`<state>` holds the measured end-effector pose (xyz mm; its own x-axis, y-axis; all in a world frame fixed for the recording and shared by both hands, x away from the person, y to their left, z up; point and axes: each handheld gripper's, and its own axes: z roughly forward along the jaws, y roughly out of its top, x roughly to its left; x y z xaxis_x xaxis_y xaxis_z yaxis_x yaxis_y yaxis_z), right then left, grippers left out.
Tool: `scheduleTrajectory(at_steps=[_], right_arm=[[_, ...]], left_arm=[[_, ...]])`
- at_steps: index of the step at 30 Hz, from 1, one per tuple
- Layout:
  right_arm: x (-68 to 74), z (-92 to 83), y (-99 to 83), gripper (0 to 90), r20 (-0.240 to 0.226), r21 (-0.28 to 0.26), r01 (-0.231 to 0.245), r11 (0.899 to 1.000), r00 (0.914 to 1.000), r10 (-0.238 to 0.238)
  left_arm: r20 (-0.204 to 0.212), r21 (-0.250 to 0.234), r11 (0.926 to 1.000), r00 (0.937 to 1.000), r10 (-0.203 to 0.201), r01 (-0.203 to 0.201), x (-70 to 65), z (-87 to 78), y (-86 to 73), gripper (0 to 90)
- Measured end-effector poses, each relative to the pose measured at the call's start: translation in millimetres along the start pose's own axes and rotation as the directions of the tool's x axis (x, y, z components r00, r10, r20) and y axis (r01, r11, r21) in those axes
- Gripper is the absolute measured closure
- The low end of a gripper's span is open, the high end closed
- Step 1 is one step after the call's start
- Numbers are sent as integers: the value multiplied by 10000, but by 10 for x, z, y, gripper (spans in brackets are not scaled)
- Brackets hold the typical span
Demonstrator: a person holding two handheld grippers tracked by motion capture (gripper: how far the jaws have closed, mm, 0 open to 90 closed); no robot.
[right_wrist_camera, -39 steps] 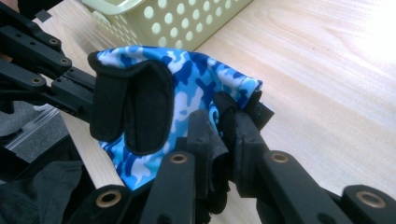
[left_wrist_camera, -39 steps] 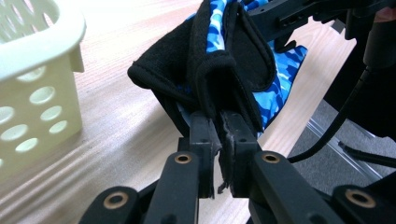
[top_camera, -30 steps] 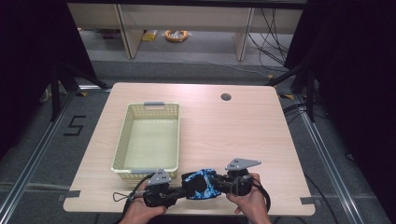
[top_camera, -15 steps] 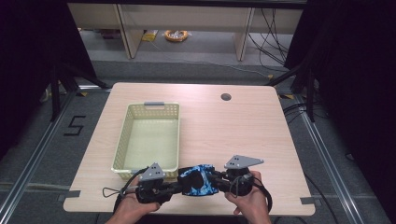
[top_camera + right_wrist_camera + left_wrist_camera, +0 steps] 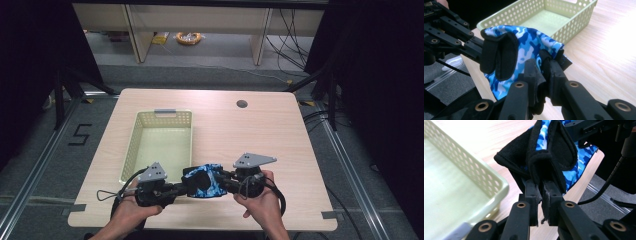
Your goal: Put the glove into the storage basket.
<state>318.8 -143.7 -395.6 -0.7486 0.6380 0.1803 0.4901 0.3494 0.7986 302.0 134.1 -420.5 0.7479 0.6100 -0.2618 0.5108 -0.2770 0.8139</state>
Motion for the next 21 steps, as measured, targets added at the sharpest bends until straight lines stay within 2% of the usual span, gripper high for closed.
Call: scheduleTrajectory(at_steps=[1, 2, 3, 5, 6, 7, 8, 9, 10, 11, 12, 13, 15, 16, 19, 21], right_arm=[[0, 13, 23, 801, -18, -58, 60, 10000, 10000, -61], [17, 22, 49, 801, -35, -39, -132, 9999, 9999, 132], [6, 36, 76, 801, -57, -53, 24, 10000, 10000, -24], [9, 64, 135, 801, -22, -60, -1, 10000, 10000, 0], [3, 93, 163, 801, -46, -173, 177, 9997, 9998, -178], [16, 101, 192, 802, -29, -92, 10, 10000, 10000, -11], [23, 124, 223, 802, -80, -83, 81, 9999, 9999, -82], [19, 142, 254, 802, -19, -98, 220, 9997, 9998, -220], [35, 164, 282, 802, -115, -62, -32, 10000, 9999, 31], [23, 187, 306, 802, -136, -82, 112, 9999, 9998, -113], [33, 231, 350, 802, -193, -83, -69, 9999, 9998, 67], [13, 253, 376, 802, -186, -94, 184, 9998, 9997, -186], [21, 321, 434, 802, -239, 72, -73, 9999, 9997, 75], [27, 359, 454, 802, -238, -28, -119, 9999, 9996, 118], [12, 487, 540, 803, -324, 255, -150, 9996, 9993, 158], [13, 579, 581, 802, -311, 329, -87, 9994, 9995, 97]], left_arm=[[2, -32, 10000, 10000, 36, -36, 20, -15, 17, 828], [-70, 52, 10000, 10000, 50, -49, 37, -36, 38, 828], [-67, -61, 10000, 10000, 33, -34, 58, -40, 48, 828], [-242, -70, 10000, 9997, -59, 57, 95, -64, 72, 829], [-255, 19, 10000, 9997, -52, 52, 122, -82, 87, 830], [-224, -86, 9999, 9997, -99, 97, 154, -87, 94, 830], [-268, -7, 9998, 9994, -206, 206, 182, -110, 107, 831], [-235, -125, 9995, 9993, -306, 303, 215, -118, 111, 831], [-286, -73, 9994, 9990, -338, 336, 238, -136, 123, 831], [-199, -13, 9991, 9989, -427, 427, 294, -162, 135, 832], [-382, -124, 9987, 9981, -493, 489, 310, -167, 136, 832], [-359, -113, 9982, 9976, -587, 583, 344, -184, 143, 832], [-355, -90, 9969, 9963, -787, 785, 407, -209, 153, 833], [-333, -84, 9957, 9952, -922, 919, 455, -223, 156, 833], [-512, -143, 9917, 9904, -1280, 1275, 556, -253, 148, 835], [-486, 17, 9905, 9894, -1370, 1373, 632, -289, 146, 836]])
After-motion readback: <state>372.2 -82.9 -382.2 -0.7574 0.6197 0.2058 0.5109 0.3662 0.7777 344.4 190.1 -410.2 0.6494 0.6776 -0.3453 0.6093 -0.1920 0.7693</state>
